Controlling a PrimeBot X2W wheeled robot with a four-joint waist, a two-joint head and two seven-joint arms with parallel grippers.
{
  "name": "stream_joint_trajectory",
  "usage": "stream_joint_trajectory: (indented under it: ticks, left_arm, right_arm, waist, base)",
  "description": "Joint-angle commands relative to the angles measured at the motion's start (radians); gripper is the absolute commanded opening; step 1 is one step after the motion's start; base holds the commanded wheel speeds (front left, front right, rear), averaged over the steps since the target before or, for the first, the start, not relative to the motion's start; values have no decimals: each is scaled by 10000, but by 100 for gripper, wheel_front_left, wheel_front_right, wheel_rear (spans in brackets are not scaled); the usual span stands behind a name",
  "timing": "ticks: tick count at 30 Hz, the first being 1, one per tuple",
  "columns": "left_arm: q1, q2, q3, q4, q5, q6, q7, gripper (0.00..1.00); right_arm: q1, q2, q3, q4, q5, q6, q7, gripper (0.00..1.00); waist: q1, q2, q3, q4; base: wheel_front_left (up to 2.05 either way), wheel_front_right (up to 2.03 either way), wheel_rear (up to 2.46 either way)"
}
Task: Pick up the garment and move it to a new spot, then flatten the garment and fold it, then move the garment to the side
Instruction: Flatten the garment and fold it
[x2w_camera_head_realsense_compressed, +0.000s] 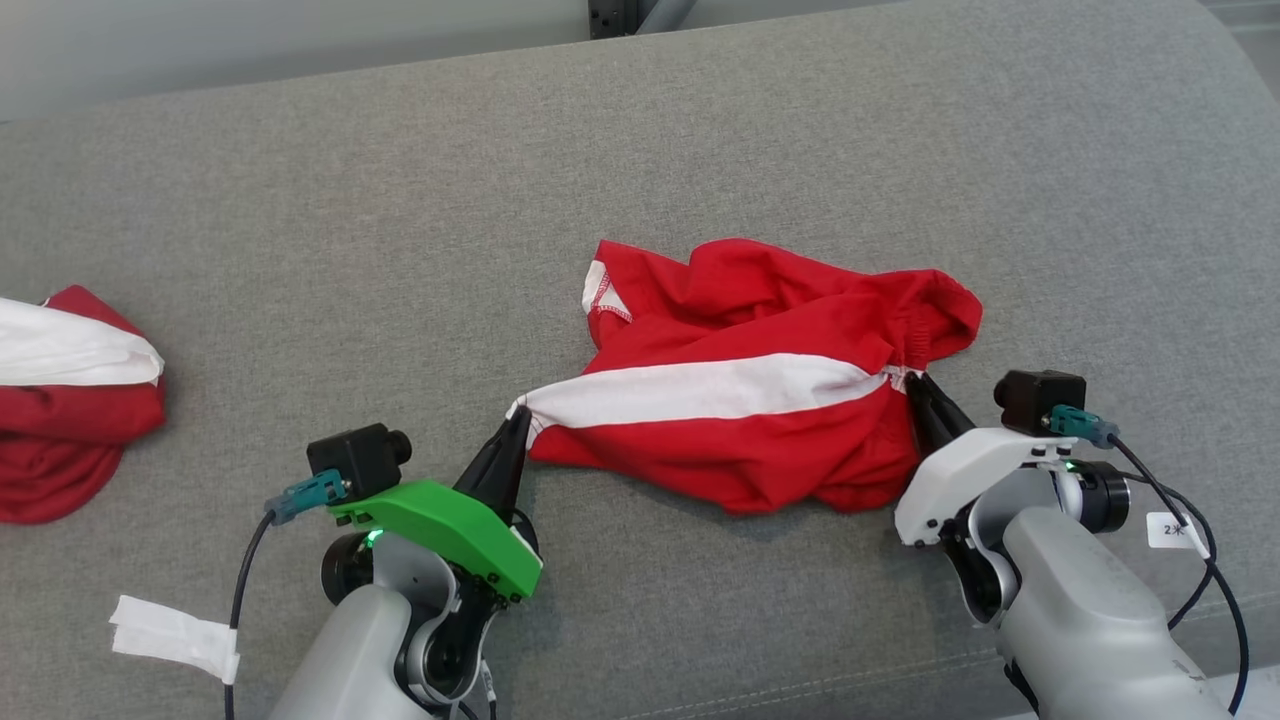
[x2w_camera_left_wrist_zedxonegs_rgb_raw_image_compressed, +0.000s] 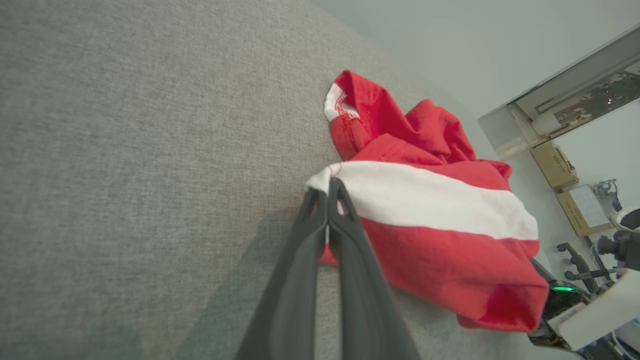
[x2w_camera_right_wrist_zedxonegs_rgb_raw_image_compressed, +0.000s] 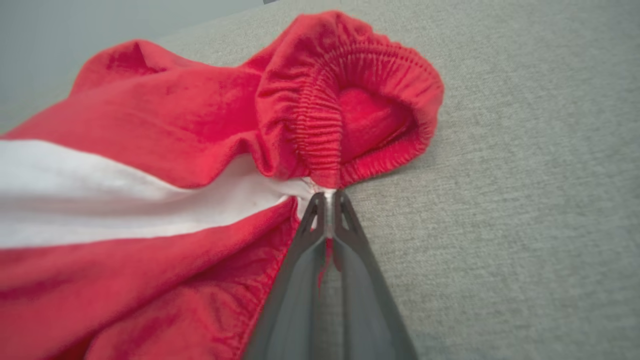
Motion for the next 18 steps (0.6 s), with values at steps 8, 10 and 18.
stream_joint_trajectory:
  ticks: [8, 10, 18]
  left_arm:
    - [63, 166, 67, -147, 125, 40, -283, 0]
    - [81, 196, 101, -241, 177, 18, -480, 0]
    - [130, 368, 369, -1033, 311, -60, -1499, 0]
  right_arm:
    - [42, -351, 610, -568, 401, -14, -27, 0]
    - [206, -441, 694, -1052, 488, -14, -29, 0]
    - [1026, -1203, 915, -4014, 716, -14, -28, 0]
  waist:
    - [0, 117, -129, -128]
    - [0, 117, -213, -156]
    - [0, 117, -703, -317]
  base:
    - [0, 0, 0]
    - [0, 0, 0]
    - [0, 0, 0]
